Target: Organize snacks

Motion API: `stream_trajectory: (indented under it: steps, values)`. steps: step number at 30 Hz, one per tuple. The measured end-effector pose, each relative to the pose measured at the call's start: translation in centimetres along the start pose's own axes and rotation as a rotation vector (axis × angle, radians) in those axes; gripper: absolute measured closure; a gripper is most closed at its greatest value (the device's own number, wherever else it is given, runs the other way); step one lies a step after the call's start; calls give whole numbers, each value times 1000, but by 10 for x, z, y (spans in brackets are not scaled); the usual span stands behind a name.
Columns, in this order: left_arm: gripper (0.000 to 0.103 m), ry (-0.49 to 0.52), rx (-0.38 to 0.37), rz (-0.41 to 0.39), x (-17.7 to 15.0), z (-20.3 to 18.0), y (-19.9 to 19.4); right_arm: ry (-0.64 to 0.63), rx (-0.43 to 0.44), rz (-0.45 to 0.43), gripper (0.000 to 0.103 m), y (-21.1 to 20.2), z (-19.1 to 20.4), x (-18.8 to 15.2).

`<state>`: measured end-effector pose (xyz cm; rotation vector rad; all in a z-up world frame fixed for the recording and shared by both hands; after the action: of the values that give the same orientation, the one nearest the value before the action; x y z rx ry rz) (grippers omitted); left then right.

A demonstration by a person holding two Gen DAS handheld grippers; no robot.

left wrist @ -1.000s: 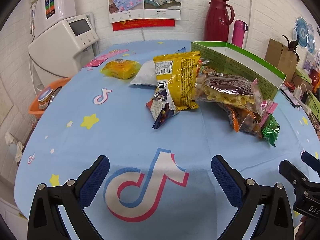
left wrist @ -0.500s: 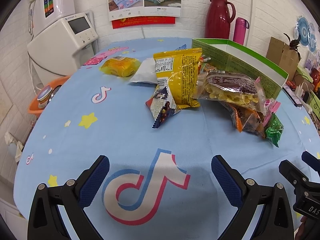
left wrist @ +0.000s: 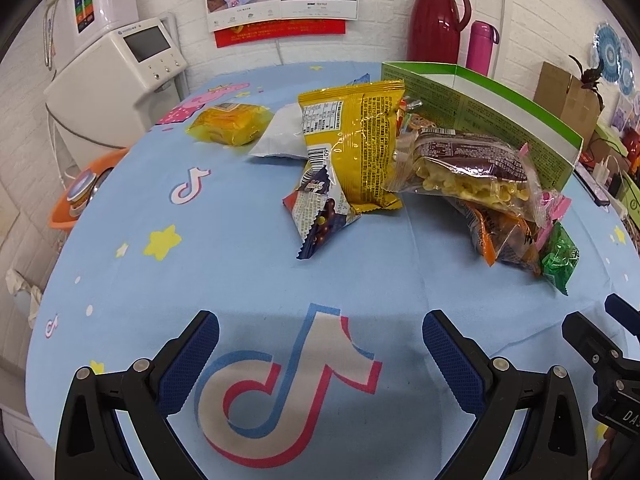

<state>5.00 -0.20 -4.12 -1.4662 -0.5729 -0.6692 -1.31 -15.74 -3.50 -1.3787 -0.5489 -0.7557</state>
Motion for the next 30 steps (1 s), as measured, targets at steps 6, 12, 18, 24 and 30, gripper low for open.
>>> stream_trajectory:
  steps: [6,12,18,24,30]
  values:
    - [0,6,-4,13,6,-1,9,-6,15,-15,0,6,-2,8]
    - [0,-11,-52,46,16,1,21,-8,60,-62,0,7,-2,18]
    - [0,-23,-153,61,37,5,27,-30,236,-126,0,-2,10,40]
    - [0,-46,-321,9,76,4,19,8,317,-82,0,19,13,66]
    - [33,53,-488,29,104,-32,38,93,413,-6,15,45,10,71]
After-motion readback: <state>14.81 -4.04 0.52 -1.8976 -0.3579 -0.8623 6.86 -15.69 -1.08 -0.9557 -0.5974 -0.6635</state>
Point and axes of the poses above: each gripper's, at about its wrist camera, not at the fingertips, and y roughly the way its jaws point, z to its left, x to its top, the point moved 1 cm from there along y, roughly the way its jaws point, and after that the axes turned 8 degrees about -z, right-handed, at the moved point
